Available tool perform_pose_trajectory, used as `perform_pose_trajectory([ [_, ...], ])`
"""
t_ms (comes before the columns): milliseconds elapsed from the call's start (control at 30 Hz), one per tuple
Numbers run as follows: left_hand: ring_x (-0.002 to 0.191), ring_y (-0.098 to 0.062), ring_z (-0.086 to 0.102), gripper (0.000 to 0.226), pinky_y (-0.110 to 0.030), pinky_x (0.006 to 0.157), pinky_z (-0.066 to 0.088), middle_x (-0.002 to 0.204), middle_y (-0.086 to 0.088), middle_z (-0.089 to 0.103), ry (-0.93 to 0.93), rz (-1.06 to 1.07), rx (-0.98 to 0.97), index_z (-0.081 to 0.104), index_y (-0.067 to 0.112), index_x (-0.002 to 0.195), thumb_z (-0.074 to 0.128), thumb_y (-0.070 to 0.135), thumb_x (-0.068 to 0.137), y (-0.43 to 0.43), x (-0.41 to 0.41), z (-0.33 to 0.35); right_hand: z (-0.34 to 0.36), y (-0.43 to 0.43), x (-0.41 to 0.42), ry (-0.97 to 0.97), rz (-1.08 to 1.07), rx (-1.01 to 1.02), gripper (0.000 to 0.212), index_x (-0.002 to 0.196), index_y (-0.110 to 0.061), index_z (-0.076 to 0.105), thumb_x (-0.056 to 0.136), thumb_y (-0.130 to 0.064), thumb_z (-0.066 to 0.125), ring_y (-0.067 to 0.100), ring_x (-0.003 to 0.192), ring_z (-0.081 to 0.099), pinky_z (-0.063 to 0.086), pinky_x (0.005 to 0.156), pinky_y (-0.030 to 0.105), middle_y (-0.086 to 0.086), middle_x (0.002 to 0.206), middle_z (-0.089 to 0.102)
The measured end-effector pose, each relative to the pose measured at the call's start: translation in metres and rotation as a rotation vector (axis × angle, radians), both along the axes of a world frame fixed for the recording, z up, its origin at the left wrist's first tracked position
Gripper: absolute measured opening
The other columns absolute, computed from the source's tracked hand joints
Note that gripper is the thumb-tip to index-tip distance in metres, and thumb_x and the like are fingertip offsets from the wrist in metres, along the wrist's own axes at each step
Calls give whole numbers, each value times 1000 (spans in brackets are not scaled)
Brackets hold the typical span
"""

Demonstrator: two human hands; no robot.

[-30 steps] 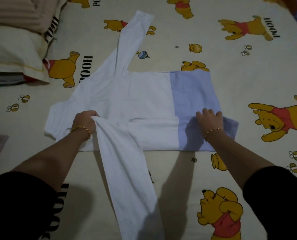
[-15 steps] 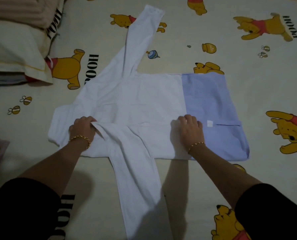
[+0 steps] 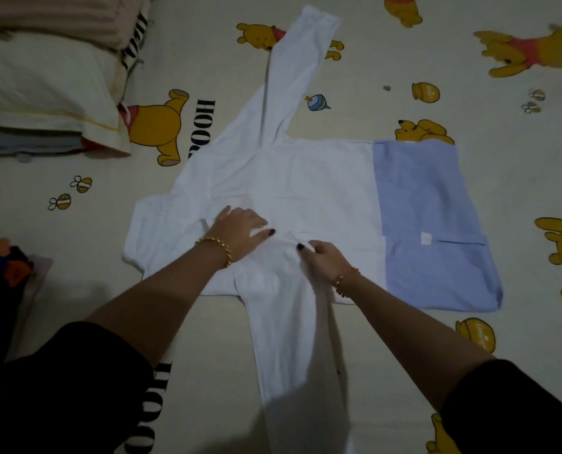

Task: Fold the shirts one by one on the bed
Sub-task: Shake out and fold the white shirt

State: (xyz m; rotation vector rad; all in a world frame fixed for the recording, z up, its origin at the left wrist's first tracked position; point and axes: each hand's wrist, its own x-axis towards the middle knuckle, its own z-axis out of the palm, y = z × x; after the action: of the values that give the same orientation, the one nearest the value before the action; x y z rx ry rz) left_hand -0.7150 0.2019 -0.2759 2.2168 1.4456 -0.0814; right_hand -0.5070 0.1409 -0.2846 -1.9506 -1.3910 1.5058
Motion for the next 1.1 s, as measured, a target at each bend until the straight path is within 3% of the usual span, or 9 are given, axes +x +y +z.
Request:
perform_pose_trajectory([
  [100,114,-22,49,43,-41,102,32,120,-1,60,114,-96,-19,64,20,112,42,52,94,5,19,-7,8,7,6,116,-179,1,38,73,-7,57,94,-38,54,18,69,52,39,65,29,7,73,58],
  [300,75,-27,57,38,-36,65,40,73,-6,58,-70,96,-15,49,14,73,42,42,97,6,22,-9,4,4,31,194,-100,-414,60,99,-1,67,65,-48,82,31,91,69,55,87,43,14,95,73],
  [500,81,-26,56,36,-36,71,38,80,-5,58,-36,161,68,53,15,80,40,44,97,8,16,-16,8,-2,67,509,-216,-579,44,116,-5,63,87,-37,64,22,91,69,57,77,31,11,109,70],
  [633,90,-28,56,37,-41,80,40,92,-10,62,-16,264,63,55,11,89,38,43,98,8,20,-18,20,8,104,423,-102,-594,62,111,-6,65,74,-55,65,20,87,69,56,76,31,10,103,71],
  [767,97,-32,55,39,-42,81,39,101,-13,61,71,325,48,55,8,96,33,41,100,9,30,-17,34,17,135,507,-2,-622,72,113,-7,65,56,-47,84,21,99,68,56,78,30,10,115,68],
  [867,99,-33,54,38,-43,82,38,103,-14,60,130,367,49,55,7,98,30,36,101,9,37,-16,31,24,156,493,52,-631,71,103,-8,69,46,-46,91,20,83,66,55,71,27,7,99,71],
  [933,97,-33,54,36,-44,83,38,101,-15,60,146,396,69,55,6,99,29,31,102,7,38,-15,28,28,161,441,-8,-614,61,92,-8,67,51,-49,87,18,69,58,53,68,27,5,81,66],
  [1000,95,-33,54,34,-44,83,37,98,-15,60,132,437,101,55,5,96,29,27,102,5,42,-15,27,31,171,394,-81,-575,63,106,-6,64,64,-50,77,23,85,66,54,81,35,8,93,70],
  [1100,93,-33,54,33,-44,80,37,95,-15,60,169,454,158,56,5,95,31,25,102,2,47,-14,39,40,185,17,88,-513,77,106,-11,64,61,-73,70,28,92,67,56,81,38,9,99,69],
])
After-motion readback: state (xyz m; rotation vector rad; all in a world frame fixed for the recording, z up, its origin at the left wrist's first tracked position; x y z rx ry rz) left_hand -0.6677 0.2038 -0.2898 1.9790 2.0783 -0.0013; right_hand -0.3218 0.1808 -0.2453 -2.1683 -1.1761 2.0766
